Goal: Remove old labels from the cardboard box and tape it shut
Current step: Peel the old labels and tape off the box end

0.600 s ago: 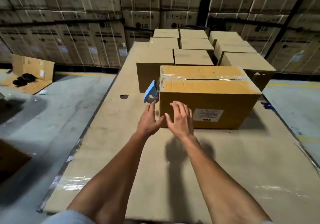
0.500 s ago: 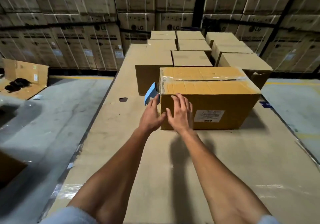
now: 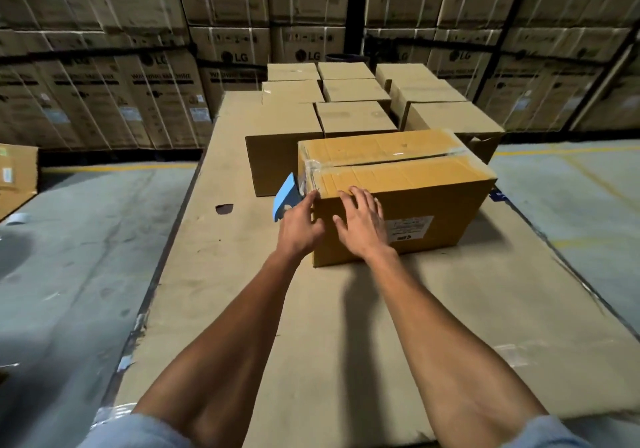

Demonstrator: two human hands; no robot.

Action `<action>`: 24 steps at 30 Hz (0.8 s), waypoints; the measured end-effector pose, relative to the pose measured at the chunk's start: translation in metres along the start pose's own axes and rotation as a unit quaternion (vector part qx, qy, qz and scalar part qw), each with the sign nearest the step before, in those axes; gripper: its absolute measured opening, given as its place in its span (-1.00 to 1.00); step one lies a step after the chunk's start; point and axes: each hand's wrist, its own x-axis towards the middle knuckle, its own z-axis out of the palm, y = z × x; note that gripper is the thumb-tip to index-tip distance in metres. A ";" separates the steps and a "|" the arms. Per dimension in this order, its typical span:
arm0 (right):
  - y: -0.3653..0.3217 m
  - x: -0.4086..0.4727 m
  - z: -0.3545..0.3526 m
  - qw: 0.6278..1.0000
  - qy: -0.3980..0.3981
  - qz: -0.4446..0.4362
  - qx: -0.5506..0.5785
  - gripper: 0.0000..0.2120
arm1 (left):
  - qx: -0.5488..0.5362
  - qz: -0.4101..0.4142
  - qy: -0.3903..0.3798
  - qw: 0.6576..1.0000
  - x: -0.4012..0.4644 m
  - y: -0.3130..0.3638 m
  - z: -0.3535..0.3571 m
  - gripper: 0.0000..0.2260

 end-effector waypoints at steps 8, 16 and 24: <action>0.036 -0.042 -0.007 0.996 0.086 0.029 -0.018 -0.26 | -0.048 0.037 0.089 0.994 -0.023 0.026 0.029 -0.67; 0.066 -0.067 -0.024 0.995 0.100 0.024 -0.014 -0.39 | 0.098 0.118 0.100 0.983 -0.015 0.052 0.030 -0.74; 0.113 -0.104 -0.032 0.992 0.126 0.000 0.028 -0.45 | 0.236 0.141 -0.060 0.959 0.010 0.036 0.026 -0.47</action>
